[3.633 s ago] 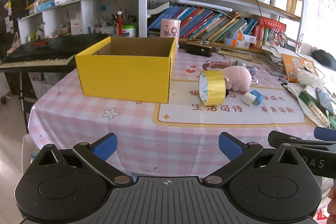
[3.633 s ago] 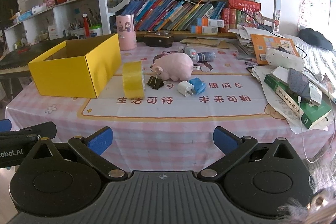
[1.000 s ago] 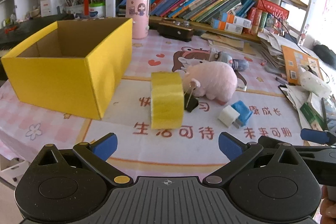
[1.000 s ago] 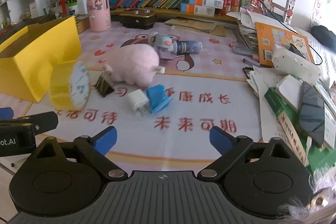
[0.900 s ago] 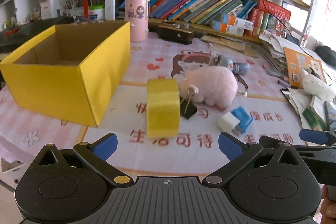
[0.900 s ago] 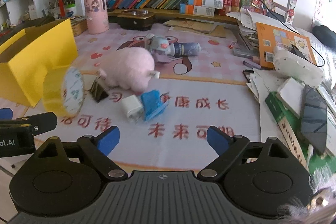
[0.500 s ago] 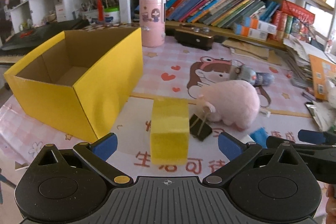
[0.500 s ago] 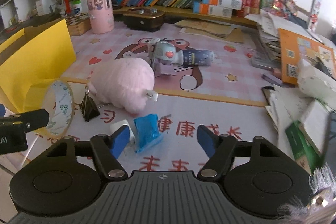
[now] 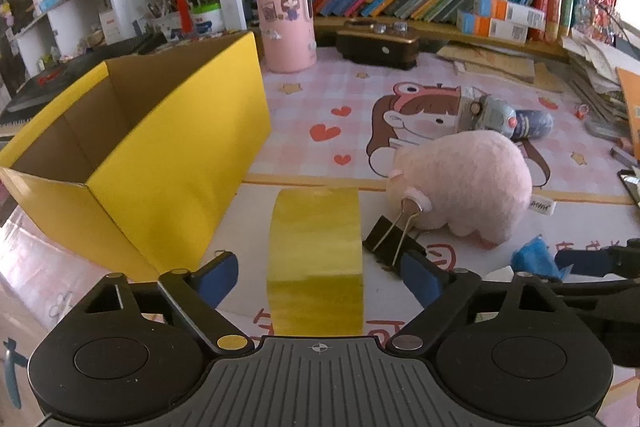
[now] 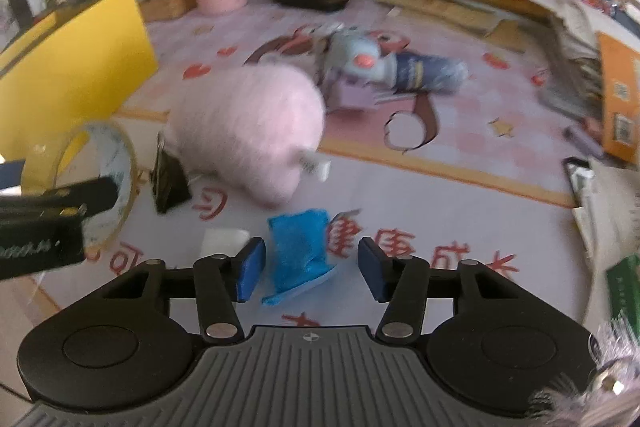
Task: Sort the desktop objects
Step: 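Reach the left tool to the yellow tape roll while the right tool reaches the blue block, then close the left tool on the tape roll while the right tool grips the blue block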
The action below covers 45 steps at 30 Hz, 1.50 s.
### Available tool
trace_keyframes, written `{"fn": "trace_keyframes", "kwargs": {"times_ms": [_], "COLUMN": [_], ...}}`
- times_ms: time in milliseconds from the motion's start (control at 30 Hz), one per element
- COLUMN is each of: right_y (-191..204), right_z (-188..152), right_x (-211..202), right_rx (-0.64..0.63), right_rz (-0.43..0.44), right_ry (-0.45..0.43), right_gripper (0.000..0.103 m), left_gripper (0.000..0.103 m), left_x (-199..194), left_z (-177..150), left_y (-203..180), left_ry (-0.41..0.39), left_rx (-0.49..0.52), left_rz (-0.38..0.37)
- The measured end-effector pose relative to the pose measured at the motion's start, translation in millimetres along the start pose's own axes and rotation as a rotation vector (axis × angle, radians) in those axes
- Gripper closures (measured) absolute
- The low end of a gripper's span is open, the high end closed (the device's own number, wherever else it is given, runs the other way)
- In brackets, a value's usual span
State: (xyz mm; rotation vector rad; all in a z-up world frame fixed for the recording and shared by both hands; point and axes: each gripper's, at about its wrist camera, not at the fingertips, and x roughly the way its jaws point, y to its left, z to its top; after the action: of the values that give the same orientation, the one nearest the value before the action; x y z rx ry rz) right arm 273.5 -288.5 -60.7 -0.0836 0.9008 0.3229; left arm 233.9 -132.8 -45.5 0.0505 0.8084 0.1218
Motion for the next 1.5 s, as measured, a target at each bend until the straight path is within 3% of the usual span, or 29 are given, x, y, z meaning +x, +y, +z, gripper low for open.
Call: {"fn": "trace_keyframes", "kwargs": {"times_ms": [200,267,333,733,1133,1500], "right_y": [-6,-10,-14,-20,9,39], "right_z": [1,1,1,3,-5,-11], "right_x": [0,0,-2,-43,-63,-82], "right_rx": [-0.013,-0.004,0.010,0.007,-0.092,-0.098], "right_rz": [0.005,0.020,0.031,0.074,0.147,0.114], "right_ry": [-0.012,-0.011,-0.011,-0.097,-0.118,-0.151], "right_gripper": [0.068,0.072,0.073,0.075,0.075,0.075], "left_gripper": [0.037,0.055,0.062,0.063,0.063,0.063], "left_x": [8,8,8,-22,-78,-93], "left_z": [0,1,2,6,-6,-23], "left_y": [-4,-4,-4,4,9,32], "left_ry": [0.022,0.022,0.014,-0.042,-0.111,-0.153], "left_rx": [0.005,0.007,0.005,-0.062,-0.059,-0.066], "left_rz": [0.008,0.007,0.009,-0.036,-0.112,-0.195]}}
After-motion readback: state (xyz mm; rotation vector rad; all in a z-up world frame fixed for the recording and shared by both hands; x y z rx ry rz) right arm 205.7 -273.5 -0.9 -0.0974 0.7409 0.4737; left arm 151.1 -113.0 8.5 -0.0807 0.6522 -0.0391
